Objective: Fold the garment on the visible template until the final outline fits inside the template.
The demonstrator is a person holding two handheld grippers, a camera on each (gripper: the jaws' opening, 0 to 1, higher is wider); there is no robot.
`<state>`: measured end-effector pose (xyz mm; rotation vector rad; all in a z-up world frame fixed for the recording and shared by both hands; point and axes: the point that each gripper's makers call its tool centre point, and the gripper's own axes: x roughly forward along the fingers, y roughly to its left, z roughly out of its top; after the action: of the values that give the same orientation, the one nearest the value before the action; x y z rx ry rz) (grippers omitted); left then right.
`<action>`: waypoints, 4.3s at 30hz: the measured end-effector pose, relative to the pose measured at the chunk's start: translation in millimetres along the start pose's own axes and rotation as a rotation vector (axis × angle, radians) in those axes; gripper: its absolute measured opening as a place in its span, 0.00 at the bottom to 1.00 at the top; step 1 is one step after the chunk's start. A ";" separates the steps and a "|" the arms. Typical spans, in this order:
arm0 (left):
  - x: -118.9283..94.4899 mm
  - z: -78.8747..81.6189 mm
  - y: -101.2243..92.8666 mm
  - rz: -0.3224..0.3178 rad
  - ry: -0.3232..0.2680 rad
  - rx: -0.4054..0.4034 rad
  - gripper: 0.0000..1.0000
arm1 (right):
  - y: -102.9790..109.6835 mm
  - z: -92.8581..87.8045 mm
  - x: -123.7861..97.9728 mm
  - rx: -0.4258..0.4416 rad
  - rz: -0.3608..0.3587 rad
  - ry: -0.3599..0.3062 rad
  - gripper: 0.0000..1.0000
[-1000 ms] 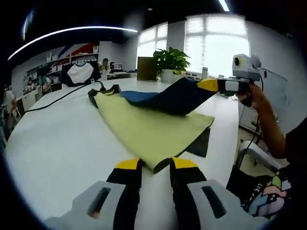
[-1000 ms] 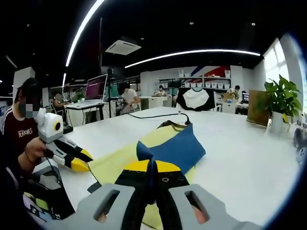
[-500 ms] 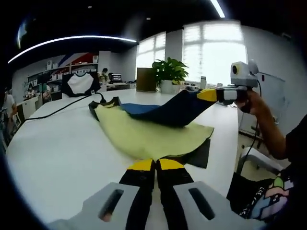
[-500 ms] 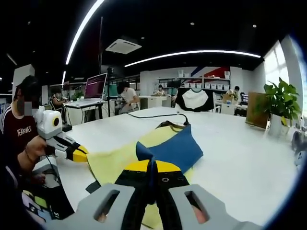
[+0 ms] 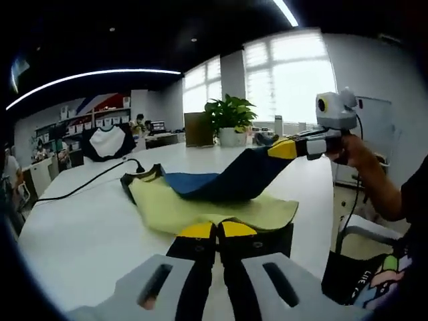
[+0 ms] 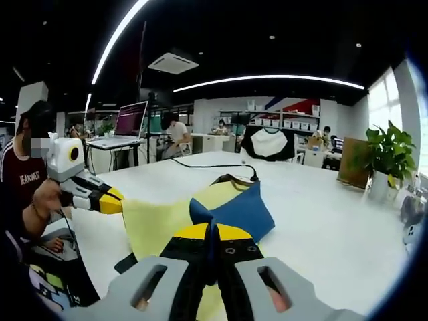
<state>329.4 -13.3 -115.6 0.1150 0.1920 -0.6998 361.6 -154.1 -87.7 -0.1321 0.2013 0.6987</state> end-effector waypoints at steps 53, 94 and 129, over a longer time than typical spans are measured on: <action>115.0 -19.6 -56.6 -0.148 0.114 0.090 0.02 | -39.9 24.6 -12.2 -0.034 -0.122 -0.051 0.00; 65.0 -48.3 -60.6 -0.230 0.118 0.039 0.47 | -42.9 22.1 -10.9 0.185 -0.022 -0.141 0.00; 47.3 -64.7 -56.9 -0.336 0.142 0.044 0.39 | -43.3 13.0 -12.9 0.219 -0.022 -0.125 0.00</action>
<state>319.0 -75.3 -191.1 0.1769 0.3369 -1.0315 381.9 -192.5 -69.8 0.1185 0.1553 0.6560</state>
